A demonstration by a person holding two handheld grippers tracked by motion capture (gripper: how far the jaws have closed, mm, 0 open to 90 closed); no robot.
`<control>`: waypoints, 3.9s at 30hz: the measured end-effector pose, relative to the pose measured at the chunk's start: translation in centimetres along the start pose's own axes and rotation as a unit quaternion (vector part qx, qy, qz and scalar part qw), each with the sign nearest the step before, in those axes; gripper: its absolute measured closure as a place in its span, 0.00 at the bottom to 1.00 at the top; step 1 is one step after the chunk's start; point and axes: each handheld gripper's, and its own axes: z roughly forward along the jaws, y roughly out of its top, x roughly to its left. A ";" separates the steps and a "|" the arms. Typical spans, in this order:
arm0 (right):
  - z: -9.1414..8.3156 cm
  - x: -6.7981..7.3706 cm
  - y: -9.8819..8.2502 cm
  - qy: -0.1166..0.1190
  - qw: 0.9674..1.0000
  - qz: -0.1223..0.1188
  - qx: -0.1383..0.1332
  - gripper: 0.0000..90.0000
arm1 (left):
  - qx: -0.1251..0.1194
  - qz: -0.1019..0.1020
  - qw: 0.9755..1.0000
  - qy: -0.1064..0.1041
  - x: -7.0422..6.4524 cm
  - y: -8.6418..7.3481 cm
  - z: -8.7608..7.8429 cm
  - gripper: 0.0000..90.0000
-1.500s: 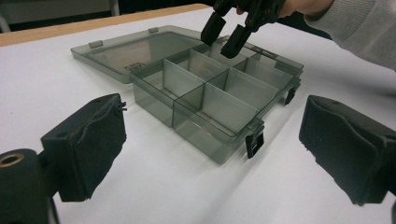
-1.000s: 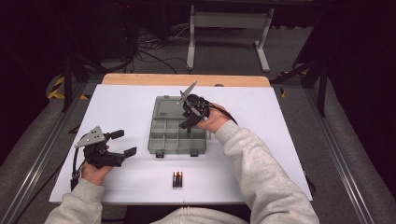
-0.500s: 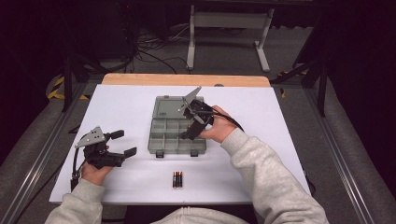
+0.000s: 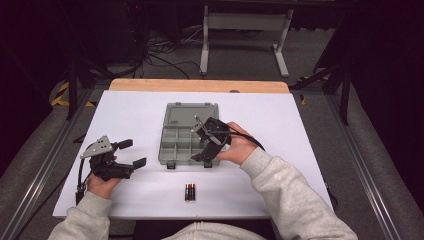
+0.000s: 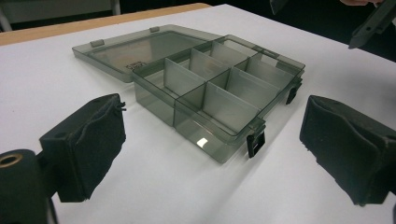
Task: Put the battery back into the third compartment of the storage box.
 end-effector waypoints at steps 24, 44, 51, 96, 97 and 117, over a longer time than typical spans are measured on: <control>2.4 4.2 -1.1 0.040 0.999 -0.008 0.034 0.12 | 0.001 -0.001 1.000 -0.001 -0.1 0.0 0.0 0.08; 4.8 6.2 -2.1 0.072 0.996 -0.012 0.058 0.12 | -0.001 -0.002 1.000 0.001 -0.1 0.0 0.0 0.08; 5.6 6.9 -2.5 0.087 0.993 -0.012 0.076 0.12 | 0.000 0.000 1.000 0.001 0.0 0.0 0.0 0.08; 7.2 8.7 -3.5 0.073 0.994 -0.030 0.076 0.43 | -0.007 -0.008 1.000 -0.002 0.0 -0.1 -0.1 0.08; 7.2 8.7 -3.5 0.072 0.994 -0.031 0.075 0.44 | -0.007 -0.008 1.000 -0.001 0.0 -0.1 -0.1 0.08; 5.6 8.2 -3.0 0.058 0.996 -0.036 0.054 0.46 | -0.006 -0.008 1.000 -0.002 0.0 -0.1 -0.1 0.08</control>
